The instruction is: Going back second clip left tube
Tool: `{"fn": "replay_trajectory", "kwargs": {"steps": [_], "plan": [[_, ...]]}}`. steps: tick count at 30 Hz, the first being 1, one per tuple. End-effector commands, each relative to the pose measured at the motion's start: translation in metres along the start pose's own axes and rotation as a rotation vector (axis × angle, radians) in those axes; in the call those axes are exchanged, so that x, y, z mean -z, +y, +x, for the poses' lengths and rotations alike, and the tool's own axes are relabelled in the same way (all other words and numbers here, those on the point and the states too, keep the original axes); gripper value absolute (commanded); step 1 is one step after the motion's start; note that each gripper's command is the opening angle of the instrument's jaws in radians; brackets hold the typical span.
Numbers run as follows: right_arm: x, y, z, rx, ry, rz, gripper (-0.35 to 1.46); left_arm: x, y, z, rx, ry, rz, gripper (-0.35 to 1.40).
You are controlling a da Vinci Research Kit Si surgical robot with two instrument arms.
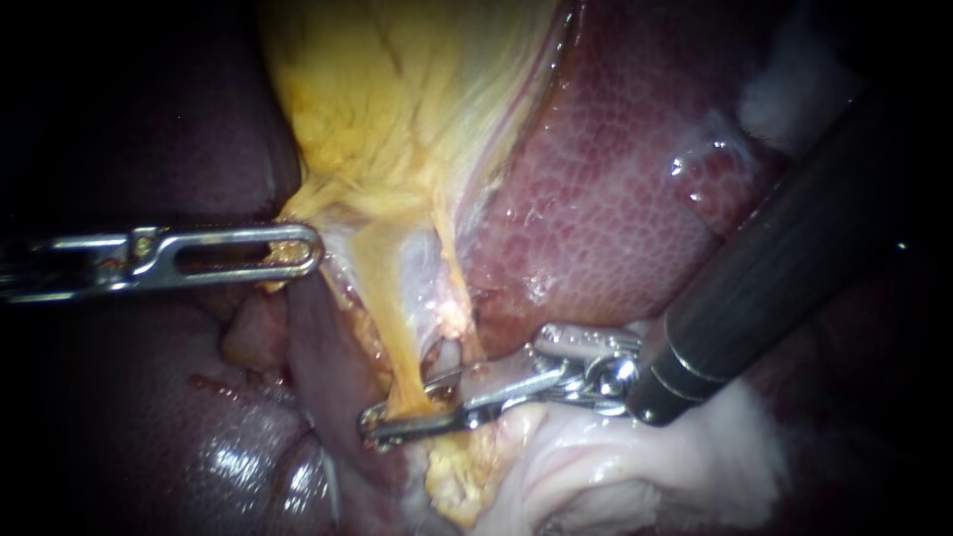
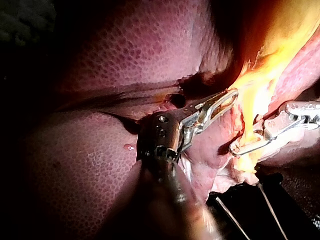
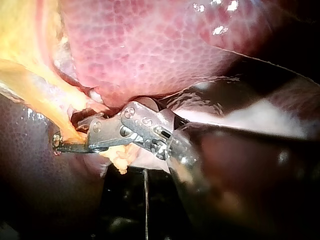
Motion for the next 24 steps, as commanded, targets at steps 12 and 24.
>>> {"fn": "replay_trajectory", "kwargs": {"steps": [12,24], "plan": [[-0.0004,0.0005,0.0003,0.029,0.089,0.03,0.34,0.0,0.0,0.0001,0.0,0.0,0.0,-0.35],[-0.0003,0.0022,0.0009,0.067,0.153,-0.056,0.6,0.0,0.0,0.0002,-0.001,0.001,0.002,-0.35]]}}
